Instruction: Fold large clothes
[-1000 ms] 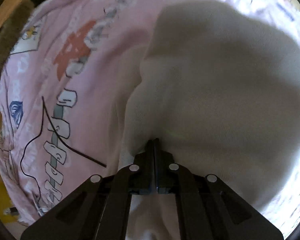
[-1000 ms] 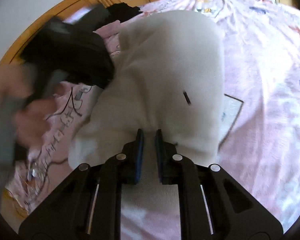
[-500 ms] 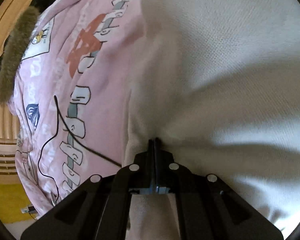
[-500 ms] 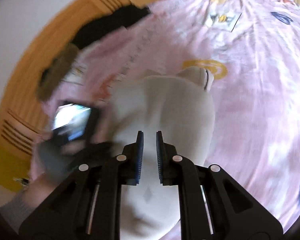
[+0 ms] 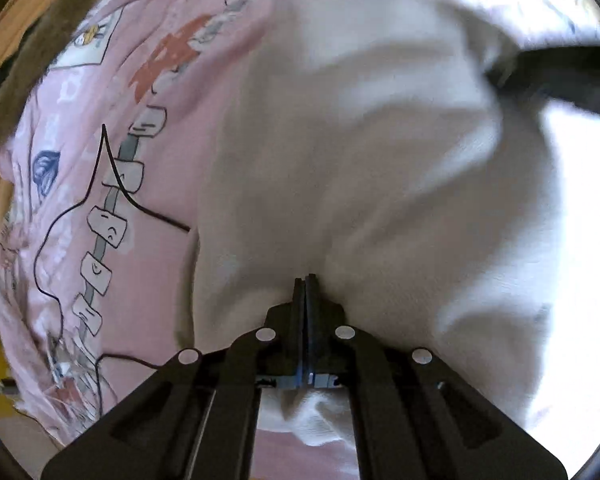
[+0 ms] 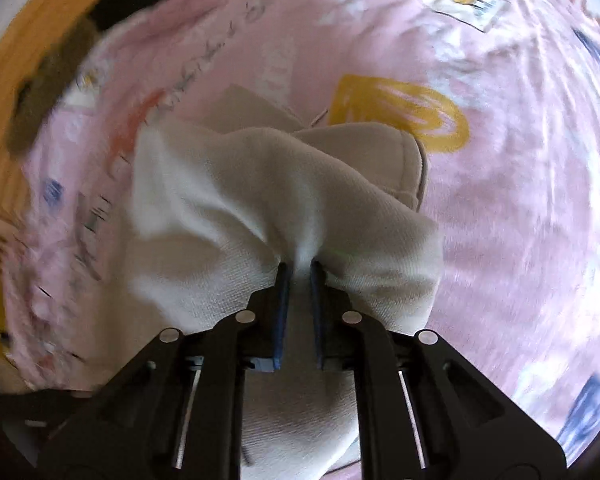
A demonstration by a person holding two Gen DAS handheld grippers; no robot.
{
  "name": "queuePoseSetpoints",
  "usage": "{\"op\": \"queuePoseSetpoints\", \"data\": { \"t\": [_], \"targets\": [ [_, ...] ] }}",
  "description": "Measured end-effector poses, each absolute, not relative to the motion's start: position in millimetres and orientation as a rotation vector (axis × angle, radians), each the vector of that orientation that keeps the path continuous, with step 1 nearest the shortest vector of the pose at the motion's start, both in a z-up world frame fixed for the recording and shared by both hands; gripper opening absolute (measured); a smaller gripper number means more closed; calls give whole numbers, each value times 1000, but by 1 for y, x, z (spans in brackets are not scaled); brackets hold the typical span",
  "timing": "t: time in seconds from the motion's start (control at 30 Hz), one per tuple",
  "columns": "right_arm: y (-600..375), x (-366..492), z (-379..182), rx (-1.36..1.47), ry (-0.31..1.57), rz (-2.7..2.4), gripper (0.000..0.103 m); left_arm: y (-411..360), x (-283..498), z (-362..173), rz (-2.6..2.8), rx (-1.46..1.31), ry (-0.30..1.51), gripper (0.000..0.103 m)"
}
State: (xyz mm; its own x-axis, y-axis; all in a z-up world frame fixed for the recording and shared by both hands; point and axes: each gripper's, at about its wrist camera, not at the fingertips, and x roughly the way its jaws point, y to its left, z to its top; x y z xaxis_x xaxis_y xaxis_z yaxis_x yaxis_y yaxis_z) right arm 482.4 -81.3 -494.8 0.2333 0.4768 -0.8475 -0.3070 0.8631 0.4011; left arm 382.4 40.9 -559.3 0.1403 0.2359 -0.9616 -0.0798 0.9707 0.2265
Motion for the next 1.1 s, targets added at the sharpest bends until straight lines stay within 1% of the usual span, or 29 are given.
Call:
{"op": "queuePoseSetpoints", "data": {
  "t": [0.1,0.13,0.2,0.27,0.33,0.37,0.43,0.5,0.57,0.7,0.77,0.83,0.87,0.9,0.93,0.97,1.0,1.03,1.07,1.1],
  "targets": [
    [-95,424,-465,242,1108,619,13,41,375,-563,220,195,1377,2],
    [-98,387,-453,283,1063,677,13,44,376,-563,211,171,1379,2],
    [-96,346,-449,322,1044,746,13,53,378,-562,201,117,1385,2],
    [-92,306,-465,298,1099,696,13,58,376,-561,189,73,1382,2],
    [-95,283,-497,370,1153,640,11,62,375,-560,168,42,1389,2],
    [-98,278,-506,394,1142,613,9,65,375,-561,156,19,1399,2],
    [-88,275,-517,346,1130,583,5,73,378,-563,123,-24,1417,3],
    [-62,272,-529,243,1124,547,3,82,383,-575,100,-49,1446,4],
    [-37,266,-525,84,1076,495,3,91,390,-579,86,-85,1473,4],
    [-51,267,-519,237,1099,478,4,88,398,-579,107,-63,1525,3],
    [-68,258,-511,360,1083,474,8,80,398,-573,105,-5,1526,3],
    [-88,248,-503,470,1085,448,9,77,395,-563,77,4,1521,3],
    [-97,245,-499,512,1091,438,12,76,391,-556,49,20,1511,3],
    [-106,242,-494,554,1093,432,25,76,387,-546,18,36,1494,3],
    [-115,239,-489,580,1081,423,53,77,382,-537,-3,45,1478,5],
    [-122,237,-482,602,1052,420,66,79,379,-529,-18,52,1462,8],
    [-132,235,-472,624,1009,423,73,84,375,-517,-25,55,1441,26],
    [-135,234,-467,634,994,426,73,90,373,-505,-14,71,1410,63],
    [-142,237,-460,650,979,433,73,97,371,-495,-11,76,1374,76],
    [-149,241,-456,667,971,434,77,104,368,-481,-5,86,1325,79]
  ]
}}
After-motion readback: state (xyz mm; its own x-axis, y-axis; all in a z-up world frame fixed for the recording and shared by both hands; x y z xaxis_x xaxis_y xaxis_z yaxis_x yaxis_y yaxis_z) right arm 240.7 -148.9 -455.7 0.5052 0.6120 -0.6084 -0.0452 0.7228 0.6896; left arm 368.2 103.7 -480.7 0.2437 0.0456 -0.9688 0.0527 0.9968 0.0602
